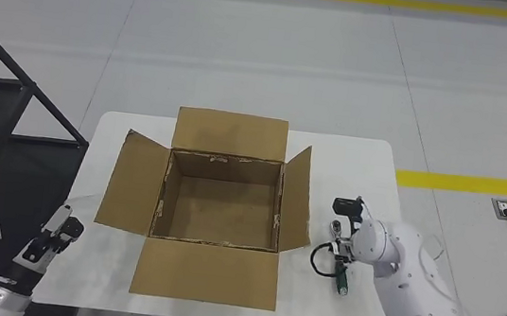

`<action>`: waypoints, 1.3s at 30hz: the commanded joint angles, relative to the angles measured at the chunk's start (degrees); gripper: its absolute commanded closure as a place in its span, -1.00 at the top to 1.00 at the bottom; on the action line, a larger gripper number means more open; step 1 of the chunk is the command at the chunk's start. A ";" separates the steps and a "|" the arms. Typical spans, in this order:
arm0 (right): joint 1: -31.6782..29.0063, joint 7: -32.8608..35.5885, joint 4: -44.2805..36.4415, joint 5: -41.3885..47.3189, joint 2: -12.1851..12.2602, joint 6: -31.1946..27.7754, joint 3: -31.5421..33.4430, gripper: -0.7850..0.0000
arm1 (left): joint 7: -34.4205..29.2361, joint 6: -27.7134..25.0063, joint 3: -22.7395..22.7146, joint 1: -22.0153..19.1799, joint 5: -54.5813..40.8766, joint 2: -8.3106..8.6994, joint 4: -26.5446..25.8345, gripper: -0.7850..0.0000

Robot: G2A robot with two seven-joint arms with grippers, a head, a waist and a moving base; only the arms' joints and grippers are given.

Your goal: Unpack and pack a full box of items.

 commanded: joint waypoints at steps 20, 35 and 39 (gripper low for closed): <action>3.55 -2.09 8.51 -0.26 -1.12 1.13 -2.54 -0.59 | 0.52 0.70 0.26 -0.30 1.06 -0.31 -0.26 1.00; 5.33 -3.57 10.69 0.66 -1.68 1.73 -2.84 -1.00 | 0.47 1.22 0.01 -0.80 1.14 -0.46 0.11 1.00; 3.37 -4.05 4.49 -0.65 -0.89 2.49 -0.53 -1.00 | 0.30 1.09 -0.08 -0.92 1.14 -0.49 0.10 1.00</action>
